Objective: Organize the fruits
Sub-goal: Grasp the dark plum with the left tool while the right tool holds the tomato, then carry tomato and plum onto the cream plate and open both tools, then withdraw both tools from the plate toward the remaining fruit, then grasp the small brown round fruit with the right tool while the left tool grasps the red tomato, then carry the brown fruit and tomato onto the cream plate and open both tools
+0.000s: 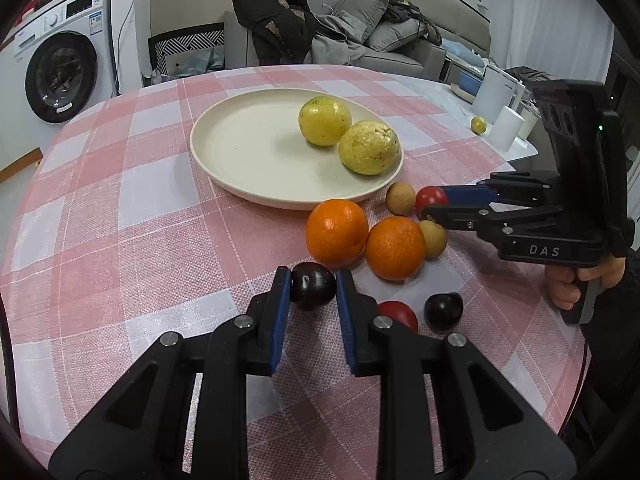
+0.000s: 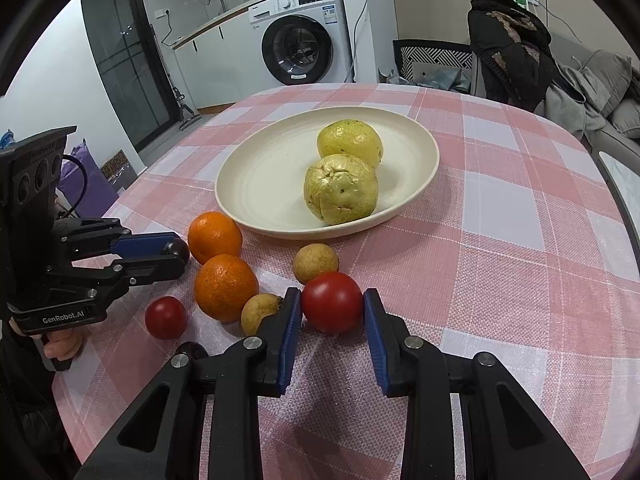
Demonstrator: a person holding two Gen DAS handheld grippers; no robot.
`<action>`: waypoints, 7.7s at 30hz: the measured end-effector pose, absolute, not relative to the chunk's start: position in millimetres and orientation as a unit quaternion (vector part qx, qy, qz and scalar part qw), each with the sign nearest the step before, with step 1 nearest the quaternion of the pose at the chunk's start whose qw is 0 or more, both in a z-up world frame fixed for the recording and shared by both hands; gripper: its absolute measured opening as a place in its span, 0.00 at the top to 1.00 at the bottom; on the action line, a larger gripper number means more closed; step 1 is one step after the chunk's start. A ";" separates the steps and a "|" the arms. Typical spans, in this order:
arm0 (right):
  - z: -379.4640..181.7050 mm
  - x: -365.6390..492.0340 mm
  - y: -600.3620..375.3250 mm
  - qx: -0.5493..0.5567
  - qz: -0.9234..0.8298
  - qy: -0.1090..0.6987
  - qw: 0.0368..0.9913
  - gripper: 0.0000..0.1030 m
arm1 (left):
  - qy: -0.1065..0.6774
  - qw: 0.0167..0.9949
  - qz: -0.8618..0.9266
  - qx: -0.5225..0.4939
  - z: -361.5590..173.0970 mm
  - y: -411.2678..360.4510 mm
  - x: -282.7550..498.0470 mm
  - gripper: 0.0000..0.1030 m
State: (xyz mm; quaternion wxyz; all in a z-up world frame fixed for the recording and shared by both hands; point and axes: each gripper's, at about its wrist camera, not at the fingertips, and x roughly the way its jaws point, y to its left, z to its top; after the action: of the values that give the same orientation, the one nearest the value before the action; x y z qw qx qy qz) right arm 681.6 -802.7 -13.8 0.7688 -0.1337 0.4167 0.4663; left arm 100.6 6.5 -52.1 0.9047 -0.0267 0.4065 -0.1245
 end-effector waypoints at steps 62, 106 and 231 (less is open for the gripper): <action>13.7 743.3 -785.0 -0.028 0.401 0.373 0.836 0.69 | 0.338 0.940 -0.052 -0.020 -29.0 6.2 176.5 0.80; 2.7 666.6 -806.5 -0.160 0.420 0.361 0.817 0.00 | 0.298 0.954 -0.034 -0.007 -8.6 4.4 71.6 0.01; 47.5 666.0 -809.7 -0.060 0.462 0.300 0.832 0.71 | 0.321 0.941 -0.101 -0.040 2.0 8.1 92.6 0.77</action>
State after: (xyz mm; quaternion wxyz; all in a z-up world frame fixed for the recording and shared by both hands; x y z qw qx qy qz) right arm 666.0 -809.7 47.5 0.8324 -0.0600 0.2996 0.4623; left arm 92.6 8.1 2.0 0.9409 -0.0404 0.3206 -0.1014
